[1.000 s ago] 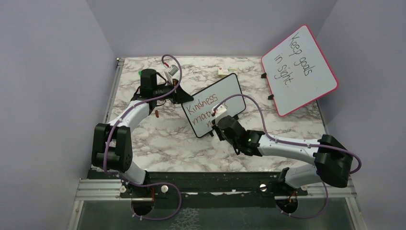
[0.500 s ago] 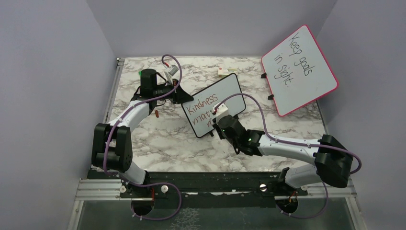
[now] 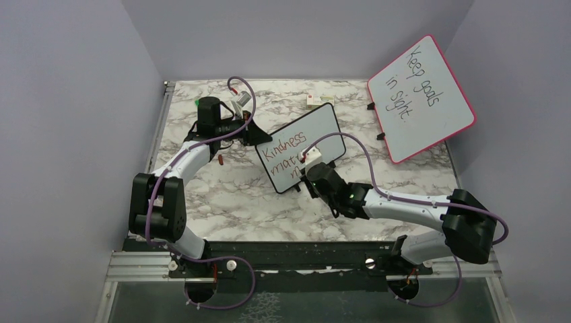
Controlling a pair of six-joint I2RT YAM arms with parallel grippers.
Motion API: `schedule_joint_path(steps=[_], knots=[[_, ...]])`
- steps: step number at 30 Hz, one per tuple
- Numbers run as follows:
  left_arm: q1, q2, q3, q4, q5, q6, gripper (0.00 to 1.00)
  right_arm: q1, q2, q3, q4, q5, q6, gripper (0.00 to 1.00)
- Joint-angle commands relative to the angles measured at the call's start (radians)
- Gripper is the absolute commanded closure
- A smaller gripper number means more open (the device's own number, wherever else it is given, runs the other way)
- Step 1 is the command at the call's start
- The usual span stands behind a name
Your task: Write a sentence on the whiteboard
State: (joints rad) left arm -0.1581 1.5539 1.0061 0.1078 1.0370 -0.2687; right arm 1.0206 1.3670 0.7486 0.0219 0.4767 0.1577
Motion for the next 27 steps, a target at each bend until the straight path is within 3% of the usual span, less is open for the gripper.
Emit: schedule_joint_path(steps=[1, 27], knots=[[0.0, -0.006, -0.003, -0.069, -0.023, 0.02, 1.0, -0.007, 0.004, -0.019, -0.057, -0.041, 0.02, 0.99], [0.0, -0.007, -0.003, -0.072, -0.026, 0.023, 1.0, -0.02, -0.072, -0.028, 0.028, 0.071, -0.001, 0.99]])
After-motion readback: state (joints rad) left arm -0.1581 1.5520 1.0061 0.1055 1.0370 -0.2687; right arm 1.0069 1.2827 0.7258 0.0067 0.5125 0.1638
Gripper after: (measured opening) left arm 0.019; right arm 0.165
